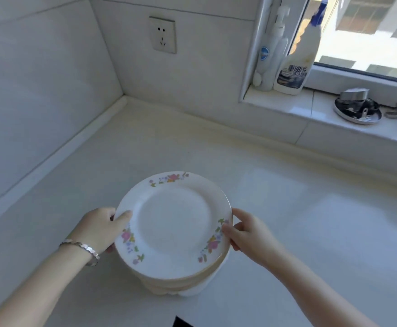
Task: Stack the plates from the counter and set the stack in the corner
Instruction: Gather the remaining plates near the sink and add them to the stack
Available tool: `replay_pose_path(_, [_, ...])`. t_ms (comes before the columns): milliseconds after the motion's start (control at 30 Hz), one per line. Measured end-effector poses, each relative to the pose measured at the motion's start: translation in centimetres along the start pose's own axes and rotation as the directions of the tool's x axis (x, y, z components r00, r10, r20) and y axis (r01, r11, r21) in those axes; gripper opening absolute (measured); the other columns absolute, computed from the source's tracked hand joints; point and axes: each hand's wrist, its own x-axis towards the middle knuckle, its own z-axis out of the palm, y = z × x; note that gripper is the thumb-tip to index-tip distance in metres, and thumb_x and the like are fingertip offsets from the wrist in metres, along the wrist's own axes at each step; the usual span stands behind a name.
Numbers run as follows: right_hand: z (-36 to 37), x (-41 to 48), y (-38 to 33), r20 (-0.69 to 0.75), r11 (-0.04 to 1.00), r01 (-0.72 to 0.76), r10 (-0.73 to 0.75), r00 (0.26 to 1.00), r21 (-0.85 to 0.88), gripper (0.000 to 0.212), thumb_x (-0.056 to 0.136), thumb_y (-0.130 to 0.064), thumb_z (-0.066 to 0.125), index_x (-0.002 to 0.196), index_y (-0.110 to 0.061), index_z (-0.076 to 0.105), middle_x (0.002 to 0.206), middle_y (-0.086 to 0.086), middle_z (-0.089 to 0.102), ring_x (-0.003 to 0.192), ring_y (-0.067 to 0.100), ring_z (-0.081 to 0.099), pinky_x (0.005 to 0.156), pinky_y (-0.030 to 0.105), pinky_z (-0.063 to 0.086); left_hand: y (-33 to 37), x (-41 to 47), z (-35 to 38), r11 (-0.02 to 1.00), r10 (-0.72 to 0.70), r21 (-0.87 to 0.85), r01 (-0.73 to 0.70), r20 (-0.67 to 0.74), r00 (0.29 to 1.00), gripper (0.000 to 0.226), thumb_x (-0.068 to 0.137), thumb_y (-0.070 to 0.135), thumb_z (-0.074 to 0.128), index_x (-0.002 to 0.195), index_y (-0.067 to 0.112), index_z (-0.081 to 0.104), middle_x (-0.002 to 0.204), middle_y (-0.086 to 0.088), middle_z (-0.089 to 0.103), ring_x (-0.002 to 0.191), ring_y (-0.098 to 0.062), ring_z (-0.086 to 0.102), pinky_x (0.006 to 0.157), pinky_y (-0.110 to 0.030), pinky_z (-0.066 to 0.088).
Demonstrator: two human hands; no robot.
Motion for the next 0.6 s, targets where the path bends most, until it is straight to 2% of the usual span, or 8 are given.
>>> replay_pose_path(100, [0.7,0.0,-0.7,-0.008,0.988,0.071,-0.073,0.997,-0.138,0.038,0.089,-0.016,0.044,0.127,-0.021,0.052,0.049,-0.005,0.049,0.046,0.004,0.042,0.051,0.019,0.036,-0.6,0.4,0.1,0.999,0.007,0.051,-0.009,0.037,0.999,0.042,0.091,0.037,0.047,0.057,0.012,0.041,0.056,-0.007,0.063,0.036,-0.019,0.051,0.046,-0.021,0.037])
replay_pose_path(200, [2.1,-0.1,-2.2,0.034,0.965,0.150,-0.146,0.989,-0.214,0.046,0.092,-0.019,0.043,0.139,-0.019,0.042,0.058,-0.004,0.056,0.063,0.013,0.054,0.071,0.026,0.048,-0.3,0.8,0.5,0.998,0.026,0.063,-0.031,0.084,0.996,0.041,0.090,0.037,0.047,0.059,0.012,0.040,0.055,-0.005,0.060,0.038,-0.020,0.052,0.050,-0.024,0.040])
replay_pose_path(267, [2.9,0.3,-2.6,-0.034,0.963,0.171,-0.182,0.983,-0.206,0.042,0.093,-0.021,0.043,0.134,-0.021,0.049,0.053,-0.007,0.055,0.056,0.009,0.053,0.071,0.026,0.051,-0.2,1.2,0.8,0.997,0.036,0.069,-0.042,0.085,0.996,0.041,0.090,0.037,0.046,0.060,0.012,0.038,0.054,-0.004,0.057,0.039,-0.019,0.054,0.053,-0.026,0.041])
replay_pose_path(367, [2.7,1.5,-2.0,-0.262,0.964,0.153,-0.209,0.942,-0.218,0.031,0.091,-0.019,0.049,0.119,-0.021,0.062,0.048,-0.014,0.052,0.051,-0.001,0.049,0.059,0.013,0.041,-0.5,1.5,0.6,0.992,0.023,0.120,-0.030,0.056,0.998,0.041,0.092,0.038,0.043,0.061,0.012,0.035,0.056,-0.006,0.054,0.042,-0.021,0.052,0.052,-0.026,0.036])
replay_pose_path(433, [2.2,2.5,-0.8,-0.394,0.963,0.153,-0.233,0.889,-0.224,0.031,0.091,-0.019,0.052,0.121,-0.016,0.060,0.084,-0.013,0.059,0.080,0.003,0.056,0.081,0.023,0.045,-0.8,1.7,0.4,0.980,0.031,0.196,-0.038,0.037,0.999,0.043,0.092,0.040,0.041,0.061,0.012,0.035,0.059,-0.007,0.053,0.051,-0.024,0.050,0.051,-0.027,0.032])
replay_pose_path(467, [2.0,3.0,-0.2,-0.402,0.965,0.130,-0.215,0.890,-0.228,0.037,0.091,-0.022,0.052,0.127,-0.015,0.055,0.108,-0.004,0.057,0.100,0.014,0.056,0.092,0.031,0.044,-0.8,1.7,0.3,0.969,0.041,0.242,-0.046,0.025,0.999,0.044,0.093,0.040,0.040,0.060,0.012,0.035,0.060,-0.006,0.051,0.054,-0.024,0.048,0.051,-0.027,0.030])
replay_pose_path(533, [2.0,3.7,0.6,-0.343,0.989,0.039,-0.086,0.935,-0.144,0.050,0.092,-0.031,0.049,0.139,-0.018,0.040,0.139,-0.002,0.042,0.128,0.017,0.042,0.107,0.035,0.036,-0.9,1.6,0.3,0.946,0.058,0.321,-0.056,0.005,0.998,0.045,0.093,0.040,0.039,0.059,0.012,0.033,0.058,-0.004,0.045,0.056,-0.023,0.043,0.049,-0.028,0.026])
replay_pose_path(600, [2.5,4.0,1.0,-0.228,0.997,-0.044,0.058,0.972,0.065,0.058,0.092,-0.040,0.048,0.144,-0.023,0.031,0.149,-0.006,0.033,0.137,0.011,0.032,0.113,0.034,0.029,-1.1,1.4,0.5,0.931,0.065,0.360,-0.052,-0.024,0.998,0.044,0.092,0.042,0.039,0.060,0.013,0.034,0.058,-0.004,0.044,0.057,-0.024,0.044,0.049,-0.028,0.026])
